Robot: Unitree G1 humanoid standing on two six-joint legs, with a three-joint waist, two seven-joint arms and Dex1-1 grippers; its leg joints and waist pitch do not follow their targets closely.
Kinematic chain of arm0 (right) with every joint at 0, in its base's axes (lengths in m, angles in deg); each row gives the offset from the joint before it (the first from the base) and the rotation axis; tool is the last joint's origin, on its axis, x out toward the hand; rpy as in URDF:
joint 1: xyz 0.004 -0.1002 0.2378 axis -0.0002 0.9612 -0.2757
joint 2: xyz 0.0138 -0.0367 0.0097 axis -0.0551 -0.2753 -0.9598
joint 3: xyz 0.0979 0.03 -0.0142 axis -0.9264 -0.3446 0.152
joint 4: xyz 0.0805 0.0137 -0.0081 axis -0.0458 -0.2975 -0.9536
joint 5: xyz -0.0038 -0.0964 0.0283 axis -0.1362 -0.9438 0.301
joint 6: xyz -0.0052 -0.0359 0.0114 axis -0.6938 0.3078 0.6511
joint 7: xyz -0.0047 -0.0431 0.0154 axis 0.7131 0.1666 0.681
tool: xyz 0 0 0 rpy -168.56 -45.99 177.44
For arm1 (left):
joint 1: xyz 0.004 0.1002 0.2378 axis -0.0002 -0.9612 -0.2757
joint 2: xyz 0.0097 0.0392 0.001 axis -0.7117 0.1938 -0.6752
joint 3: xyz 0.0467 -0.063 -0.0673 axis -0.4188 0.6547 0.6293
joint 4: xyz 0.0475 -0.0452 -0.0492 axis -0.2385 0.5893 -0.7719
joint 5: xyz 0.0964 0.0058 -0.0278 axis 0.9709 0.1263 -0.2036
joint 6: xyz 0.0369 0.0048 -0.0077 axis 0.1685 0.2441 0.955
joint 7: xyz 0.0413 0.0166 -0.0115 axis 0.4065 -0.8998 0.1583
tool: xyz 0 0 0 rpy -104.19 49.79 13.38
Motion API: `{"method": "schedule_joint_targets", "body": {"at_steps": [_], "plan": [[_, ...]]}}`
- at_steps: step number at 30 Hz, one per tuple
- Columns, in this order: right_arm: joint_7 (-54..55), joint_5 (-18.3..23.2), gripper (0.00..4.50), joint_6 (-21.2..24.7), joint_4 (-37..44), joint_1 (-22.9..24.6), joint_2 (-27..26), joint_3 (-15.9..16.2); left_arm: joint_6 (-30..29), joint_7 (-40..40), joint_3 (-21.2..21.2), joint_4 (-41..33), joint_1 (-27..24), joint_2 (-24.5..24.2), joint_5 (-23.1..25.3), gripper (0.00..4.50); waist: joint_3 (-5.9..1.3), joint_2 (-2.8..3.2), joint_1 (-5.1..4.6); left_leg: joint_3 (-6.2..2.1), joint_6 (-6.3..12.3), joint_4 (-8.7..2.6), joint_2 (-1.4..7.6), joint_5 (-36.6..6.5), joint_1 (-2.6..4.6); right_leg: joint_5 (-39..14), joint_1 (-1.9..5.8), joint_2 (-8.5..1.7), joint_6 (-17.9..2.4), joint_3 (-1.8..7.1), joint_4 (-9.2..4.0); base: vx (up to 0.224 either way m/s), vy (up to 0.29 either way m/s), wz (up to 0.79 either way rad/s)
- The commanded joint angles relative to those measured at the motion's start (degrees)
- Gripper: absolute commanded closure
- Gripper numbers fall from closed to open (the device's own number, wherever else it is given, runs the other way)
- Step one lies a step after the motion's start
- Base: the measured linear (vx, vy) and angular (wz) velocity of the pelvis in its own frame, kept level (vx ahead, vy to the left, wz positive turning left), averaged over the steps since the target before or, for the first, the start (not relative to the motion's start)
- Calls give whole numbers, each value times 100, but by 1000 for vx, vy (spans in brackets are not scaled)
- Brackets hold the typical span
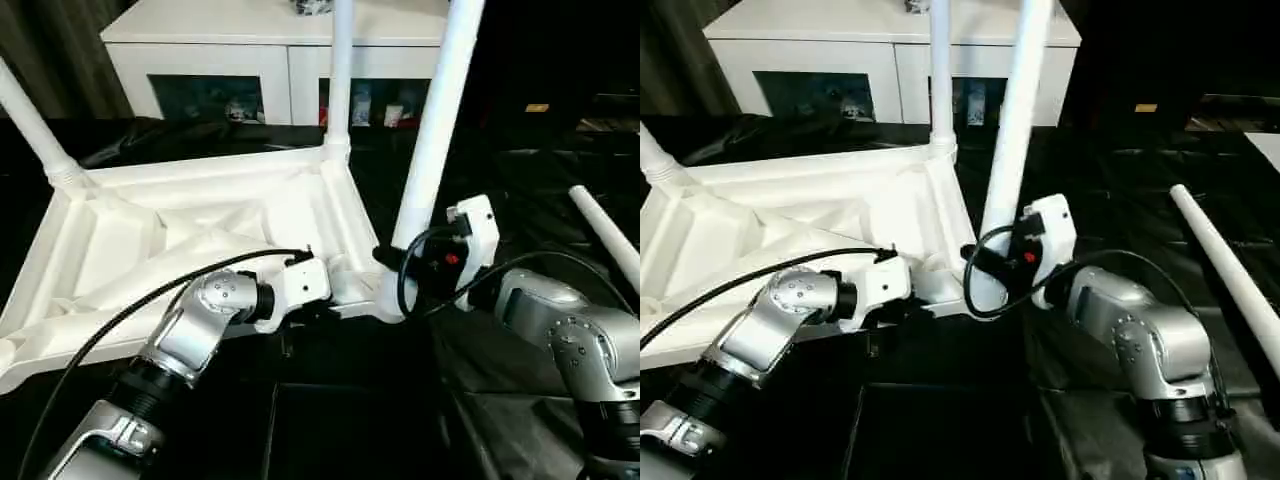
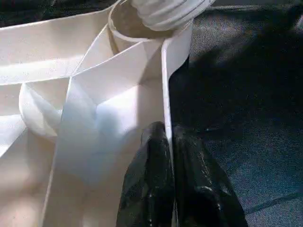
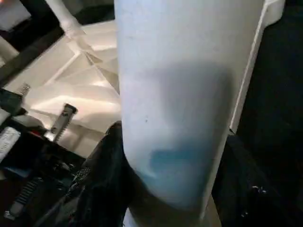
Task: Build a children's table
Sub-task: Insert table leg to table base
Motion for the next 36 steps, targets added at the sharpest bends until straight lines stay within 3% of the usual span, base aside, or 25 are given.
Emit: {"method": "schedule_joint_targets", "body": {"at_steps": [1,18,25,30,36], "plan": [[40,-212,264,-22,29,-62,77,109,181,2,-24,-32,-72,1,-162,450,-336,-141,21,-79,312,-371,311,-343,1,-698,284,-422,-1374,218,-333,0,0,0],[24,-910,264,-787,-352,-250,-75,498,167,55,-36,-45,-66,-27,-162,450,-360,-127,28,-71,369,-335,310,-267,12,-350,307,-421,-1490,220,-278,0,0,0],[-278,-1259,265,-1256,-405,-140,-34,838,161,47,-28,-24,-47,-14,-161,450,-338,-148,11,-71,337,-338,312,-456,13,-642,297,-418,-1444,220,-301,0,0,0],[-408,-1416,265,-1459,-434,-41,-8,1030,168,30,-29,-5,-49,-11,-154,450,-341,-145,5,-75,373,-332,312,-396,10,-534,302,-416,-1456,220,-289,0,0,0],[-475,-1539,265,-1563,-571,-44,39,1025,174,14,-33,15,-43,-7,-153,450,-339,-154,4,-76,414,-331,313,-419,10,-572,304,-420,-1481,220,-291,0,0,0]]}}
